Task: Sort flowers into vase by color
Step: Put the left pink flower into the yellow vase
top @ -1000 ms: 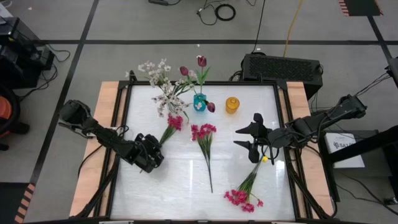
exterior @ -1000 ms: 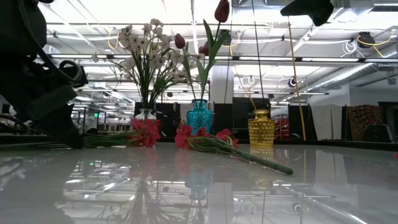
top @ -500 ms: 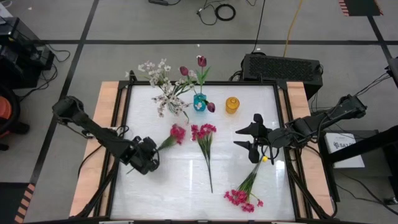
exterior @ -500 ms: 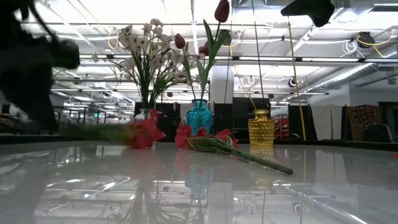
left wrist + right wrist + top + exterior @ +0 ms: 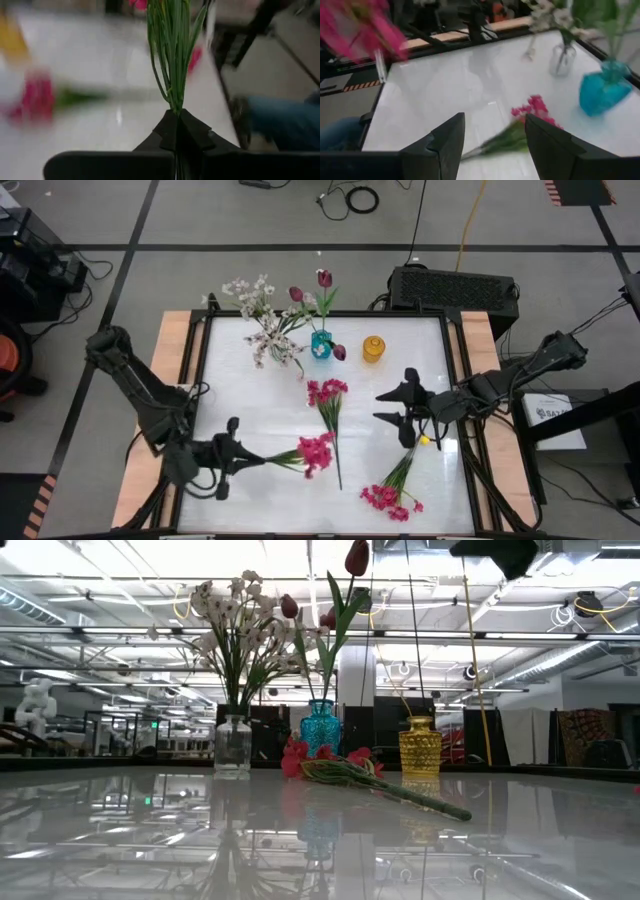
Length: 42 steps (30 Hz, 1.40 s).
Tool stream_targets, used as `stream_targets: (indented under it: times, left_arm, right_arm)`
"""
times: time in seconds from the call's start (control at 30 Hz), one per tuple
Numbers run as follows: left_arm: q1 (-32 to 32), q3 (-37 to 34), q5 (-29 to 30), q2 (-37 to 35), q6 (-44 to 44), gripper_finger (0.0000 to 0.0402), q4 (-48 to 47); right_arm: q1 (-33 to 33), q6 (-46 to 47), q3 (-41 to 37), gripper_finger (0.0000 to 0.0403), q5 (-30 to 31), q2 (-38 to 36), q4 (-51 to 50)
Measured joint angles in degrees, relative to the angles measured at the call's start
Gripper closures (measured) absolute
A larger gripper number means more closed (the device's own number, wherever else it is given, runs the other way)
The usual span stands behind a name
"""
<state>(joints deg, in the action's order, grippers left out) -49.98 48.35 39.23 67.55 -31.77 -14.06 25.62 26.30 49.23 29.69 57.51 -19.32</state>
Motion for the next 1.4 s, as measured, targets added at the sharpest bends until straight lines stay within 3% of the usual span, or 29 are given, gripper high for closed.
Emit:
stream_targets:
  times: [0.13,0.27,0.37,0.53,0.67,0.93,1.23,1.4]
  left_arm:
    - [0.19,0.77,6.07,0.01,19.72,0.0392,16.17]
    - [3.11,0.79,6.18,0.91,33.36,0.0392,29.47]
    - [5.82,0.79,5.54,2.03,38.32,0.0392,36.14]
    - [11.07,0.79,-2.59,6.4,42.3,0.0392,47.38]
    - [14.63,0.79,-6.96,11.31,46.18,0.0392,59.85]
    - [20.63,0.79,-13.87,22.63,48.74,0.0391,80.4]
    - [23.07,0.81,-16.87,30.96,48.79,0.0391,91.23]
    - [23.03,0.82,-17.19,31.49,49.0,0.0391,92.48]
  right_arm:
    - [1.18,-6.35,0.0,0.0205,-0.01,3.61,9.91]
    - [1.38,-14.28,0.0,0.0205,-0.02,8.67,24.58]
    - [1.38,-20.49,0.0,0.0205,-0.1,12.44,35.89]
    - [1.38,-27.91,0.0,0.0205,-3.42,17.72,53.59]
    - [1.38,-29.37,0.0,0.0203,-4.57,20.2,61.72]
    - [1.38,-27.12,0.1,0.0193,-4.59,20.42,64.34]
    - [1.53,-26.74,8.34,0.019,-4.57,20.42,48.15]
    - [1.53,-26.79,9.05,0.019,-4.59,20.42,46.73]
